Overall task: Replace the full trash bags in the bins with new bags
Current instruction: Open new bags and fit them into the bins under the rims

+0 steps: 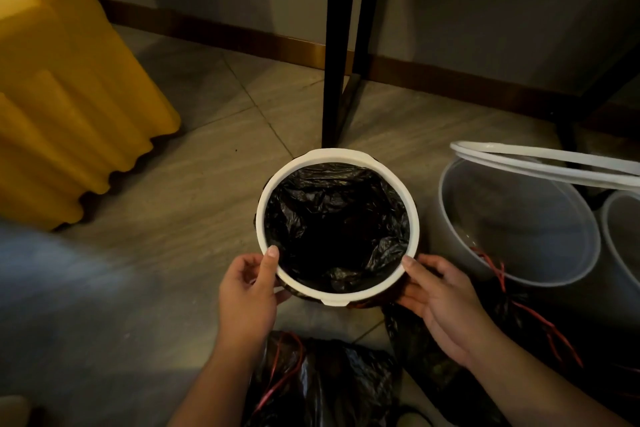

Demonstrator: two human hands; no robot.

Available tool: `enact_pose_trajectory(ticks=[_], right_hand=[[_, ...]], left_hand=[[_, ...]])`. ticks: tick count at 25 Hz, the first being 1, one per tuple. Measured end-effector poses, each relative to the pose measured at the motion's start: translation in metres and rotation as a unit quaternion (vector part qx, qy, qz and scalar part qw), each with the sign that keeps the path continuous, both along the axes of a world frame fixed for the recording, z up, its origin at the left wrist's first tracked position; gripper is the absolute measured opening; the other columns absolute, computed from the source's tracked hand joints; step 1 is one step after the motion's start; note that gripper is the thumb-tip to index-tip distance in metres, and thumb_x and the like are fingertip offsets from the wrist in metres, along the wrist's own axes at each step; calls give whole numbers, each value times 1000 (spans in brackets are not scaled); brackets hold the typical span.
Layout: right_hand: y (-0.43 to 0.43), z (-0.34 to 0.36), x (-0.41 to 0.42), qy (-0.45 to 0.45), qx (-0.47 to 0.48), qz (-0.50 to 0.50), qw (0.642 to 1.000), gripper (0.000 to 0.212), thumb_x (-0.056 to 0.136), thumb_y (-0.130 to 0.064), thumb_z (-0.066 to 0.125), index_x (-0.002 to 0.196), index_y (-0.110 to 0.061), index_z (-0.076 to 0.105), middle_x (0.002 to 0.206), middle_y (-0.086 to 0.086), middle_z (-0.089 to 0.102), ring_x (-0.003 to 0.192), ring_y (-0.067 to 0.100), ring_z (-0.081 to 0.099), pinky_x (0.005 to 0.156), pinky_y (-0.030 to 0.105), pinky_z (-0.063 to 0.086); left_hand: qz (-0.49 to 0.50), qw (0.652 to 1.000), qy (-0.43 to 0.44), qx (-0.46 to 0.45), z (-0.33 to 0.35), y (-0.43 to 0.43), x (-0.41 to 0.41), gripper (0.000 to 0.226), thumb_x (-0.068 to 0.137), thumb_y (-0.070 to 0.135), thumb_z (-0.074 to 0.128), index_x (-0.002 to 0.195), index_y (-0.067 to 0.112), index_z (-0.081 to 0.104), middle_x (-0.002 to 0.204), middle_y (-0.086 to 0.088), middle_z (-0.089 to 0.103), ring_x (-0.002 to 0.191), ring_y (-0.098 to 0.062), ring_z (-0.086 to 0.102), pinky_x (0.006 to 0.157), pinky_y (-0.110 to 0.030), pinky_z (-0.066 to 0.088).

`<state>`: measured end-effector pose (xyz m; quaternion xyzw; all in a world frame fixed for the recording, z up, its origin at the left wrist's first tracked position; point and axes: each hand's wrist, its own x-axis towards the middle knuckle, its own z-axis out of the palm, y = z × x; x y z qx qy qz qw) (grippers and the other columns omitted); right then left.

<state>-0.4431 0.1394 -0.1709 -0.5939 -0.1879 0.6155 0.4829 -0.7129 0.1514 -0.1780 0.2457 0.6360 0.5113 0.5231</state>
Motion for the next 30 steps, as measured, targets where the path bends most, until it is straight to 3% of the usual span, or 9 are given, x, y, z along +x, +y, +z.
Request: enact_pose_trajectory(ticks=[6,11,15,18,20,22,24,28,30], right_hand=[[-27,-16,-20,139,-81,93,983,64,73,-8,92,131,-5,66,120,25,74,100,41,76,78,44,63],[-25,-8,-25,100,-69,96,988,59,74,-22,89,124,-1,65,94,23,73,83,37,75,70,43,62],[-27,18,-29,4,-120,181,976,67,73,-44,84,120,0,66,96,24,74,77,37,74,63,43,59],[-13,71,-11,-219,-107,474,846,69,67,-87,71,97,-25,74,88,7,79,68,24,76,52,30,55],[25,91,-18,-346,11,508,789,65,74,-93,59,98,-34,71,80,-5,77,62,10,72,53,25,53],[84,84,-54,-425,113,486,755,45,83,-75,62,108,-38,67,90,-11,74,78,4,70,69,30,58],[139,59,-111,-514,144,545,647,38,90,-55,64,121,-33,63,111,-8,68,104,17,68,91,41,57],[178,-8,-168,-580,105,632,504,35,92,-40,65,121,-20,68,124,10,68,115,34,67,92,43,56],[179,-29,-167,-600,101,637,474,42,91,-40,67,129,-22,67,132,11,66,124,34,63,98,46,52]], left_hand=[[-43,996,-19,-75,-8,-12,11,65,62,66,86,108,26,63,99,2,78,85,-9,77,67,-33,61],[-24,998,-4,-62,-9,-11,15,60,67,58,89,113,31,61,108,12,76,95,-4,75,70,-32,61],[-27,998,10,-60,-4,-8,17,43,84,39,86,115,31,57,115,7,72,88,-3,75,66,-31,62],[2,998,42,-40,2,0,10,48,87,37,84,125,33,54,128,6,67,101,-10,73,85,-42,62],[30,995,92,-8,6,15,2,52,97,40,71,144,33,49,146,2,57,125,-16,61,106,-50,53],[13,990,141,-3,13,36,-2,53,104,46,54,154,34,42,157,1,48,140,-19,50,117,-52,42],[-22,984,173,25,18,49,1,50,109,45,43,157,32,41,157,0,49,143,-20,47,119,-53,41],[-63,968,214,116,15,50,11,38,115,26,36,148,28,55,135,7,67,128,-11,61,110,-48,49],[-51,972,205,103,9,51,10,39,115,29,36,150,32,54,136,12,67,128,-4,60,111,-46,49]])
